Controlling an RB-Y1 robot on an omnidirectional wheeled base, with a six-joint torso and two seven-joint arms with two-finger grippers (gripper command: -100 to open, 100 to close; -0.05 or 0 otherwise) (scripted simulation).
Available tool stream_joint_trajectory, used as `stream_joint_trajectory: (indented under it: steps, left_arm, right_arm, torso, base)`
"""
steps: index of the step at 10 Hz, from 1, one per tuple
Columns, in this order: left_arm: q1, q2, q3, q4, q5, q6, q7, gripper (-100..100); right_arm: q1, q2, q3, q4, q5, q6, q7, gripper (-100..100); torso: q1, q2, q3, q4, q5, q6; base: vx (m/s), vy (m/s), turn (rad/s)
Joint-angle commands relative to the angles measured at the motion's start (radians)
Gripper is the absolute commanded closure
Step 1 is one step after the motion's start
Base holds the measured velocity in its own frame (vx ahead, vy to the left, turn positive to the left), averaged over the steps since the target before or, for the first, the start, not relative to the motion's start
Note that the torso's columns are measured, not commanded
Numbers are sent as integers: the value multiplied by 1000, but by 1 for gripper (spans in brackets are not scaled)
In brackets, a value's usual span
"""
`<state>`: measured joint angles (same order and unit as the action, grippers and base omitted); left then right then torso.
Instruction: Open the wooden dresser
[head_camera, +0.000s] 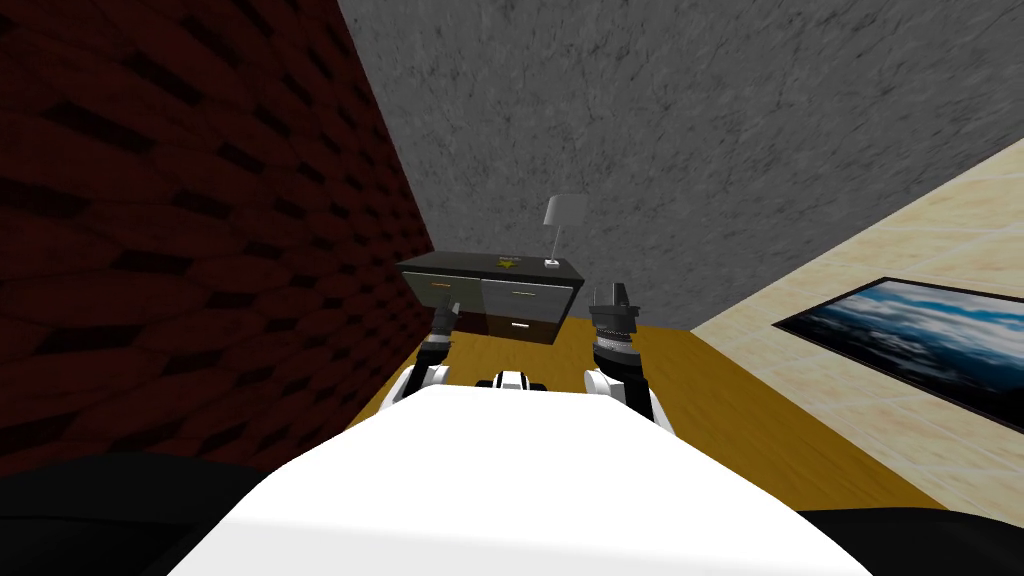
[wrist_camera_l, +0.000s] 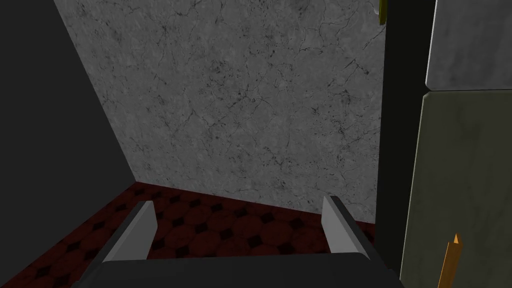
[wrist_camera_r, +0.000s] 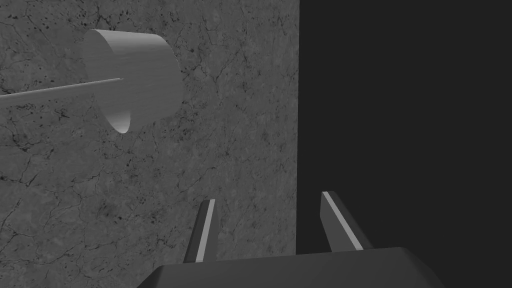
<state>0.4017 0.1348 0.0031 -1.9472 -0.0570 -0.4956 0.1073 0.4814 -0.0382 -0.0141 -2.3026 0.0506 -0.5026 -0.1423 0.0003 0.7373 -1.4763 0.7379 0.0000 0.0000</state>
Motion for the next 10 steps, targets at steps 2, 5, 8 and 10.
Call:
stream_joint_trajectory:
  steps: [2,5,8,10]
  left_arm:
    - [-27,-2,-5,94,2,-13,-3,-100]
    - [-45,-3,-10,155,2,-20,-7,-100]
    - [-63,-1,-15,217,2,-26,-10,-100]
    - [-77,2,-19,264,2,-31,-13,-100]
  right_arm:
    - [0,0,0,0,0,0,0,0]
    - [0,0,0,0,0,0,0,0]
    - [0,0,0,0,0,0,0,0]
    - [0,0,0,0,0,0,0,0]
  torso:
    - [0,1,1,0,0,0]
    - [0,2,1,0,0,0]
    - [0,1,1,0,0,0]
    - [-1,-1,-1,0,0,0]
  base:
    - [101,-76,-31]
    - [83,-69,-28]
    - [72,-68,-29]
    - [103,-71,-30]
